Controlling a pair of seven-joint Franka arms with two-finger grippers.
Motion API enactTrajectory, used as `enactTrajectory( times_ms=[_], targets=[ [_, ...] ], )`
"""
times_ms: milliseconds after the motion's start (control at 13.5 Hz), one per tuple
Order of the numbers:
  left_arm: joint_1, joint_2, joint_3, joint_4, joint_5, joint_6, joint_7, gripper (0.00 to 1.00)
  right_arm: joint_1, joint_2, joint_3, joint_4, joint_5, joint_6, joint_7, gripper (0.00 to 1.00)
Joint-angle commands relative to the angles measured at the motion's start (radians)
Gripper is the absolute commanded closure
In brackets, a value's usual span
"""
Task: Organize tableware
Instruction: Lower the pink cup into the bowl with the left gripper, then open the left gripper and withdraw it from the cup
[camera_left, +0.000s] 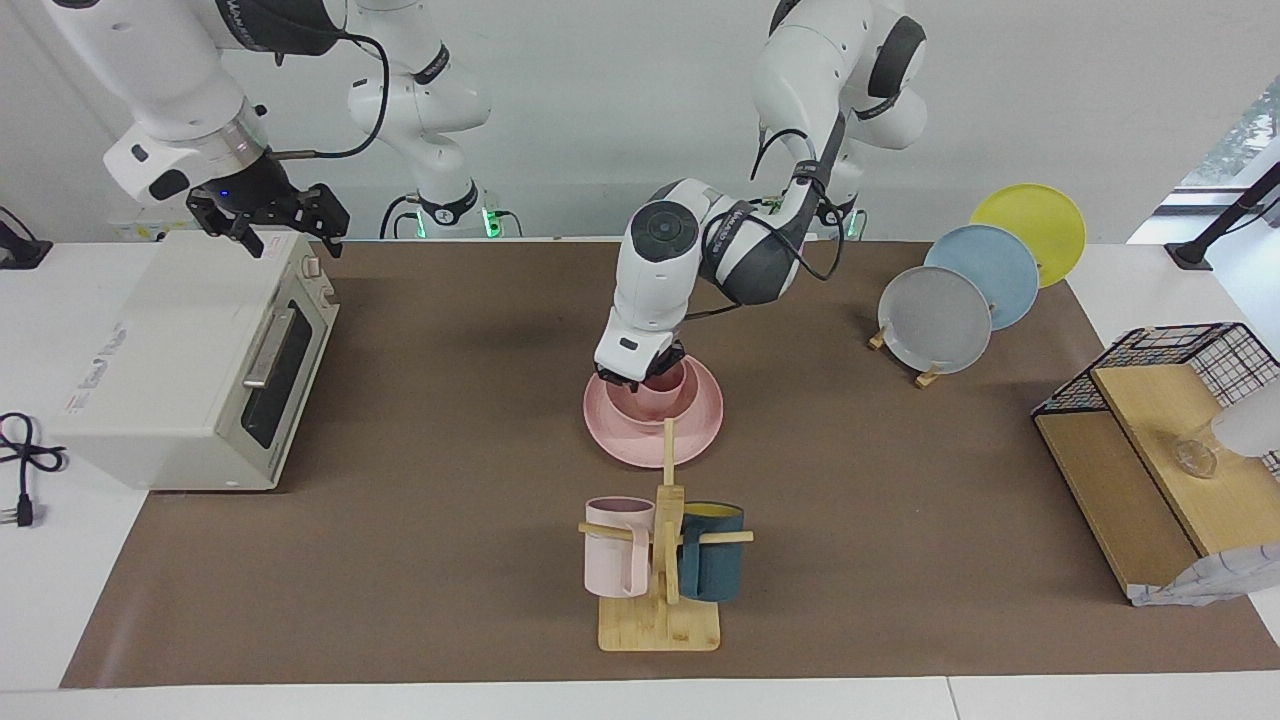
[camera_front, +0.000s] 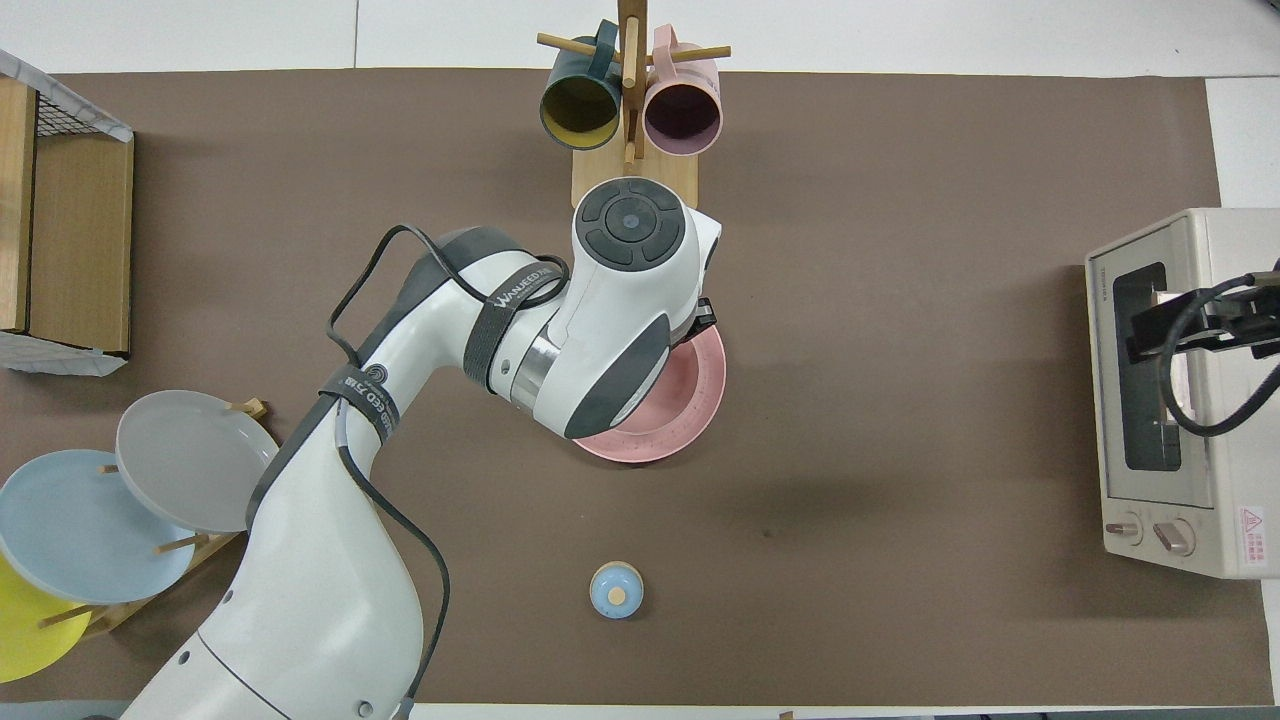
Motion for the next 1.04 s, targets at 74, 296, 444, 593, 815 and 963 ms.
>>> enactTrajectory(
  times_ms=[74, 296, 444, 593, 815, 963],
  targets=[
    [-0.018, -0.009, 0.017, -0.019, 0.025, 0.031, -0.018, 1.00, -0.050, 0.005, 0.021, 0.012, -0.008, 0.007, -0.063, 0.00],
    [-0.018, -0.011, 0.017, -0.025, 0.037, 0.032, -0.016, 0.00, -0.126, 0.011, 0.087, 0.014, 0.000, 0.007, -0.065, 0.00],
    [-0.018, -0.020, 0.017, -0.022, 0.037, 0.016, -0.016, 0.00, -0.129, 0.011, 0.099, 0.019, -0.002, 0.006, -0.065, 0.00],
    [-0.007, -0.059, 0.017, -0.020, 0.037, -0.030, -0.007, 0.00, -0.129, 0.011, 0.096, 0.025, -0.002, 0.004, -0.065, 0.00],
    [0.047, -0.148, 0.015, -0.019, 0.027, -0.133, 0.048, 0.00, -0.118, 0.010, 0.089, 0.026, -0.002, -0.002, -0.065, 0.00],
    [0.096, -0.220, 0.014, -0.017, 0.013, -0.230, 0.108, 0.00, -0.118, 0.008, 0.087, 0.025, -0.002, -0.002, -0.065, 0.00]
  ],
)
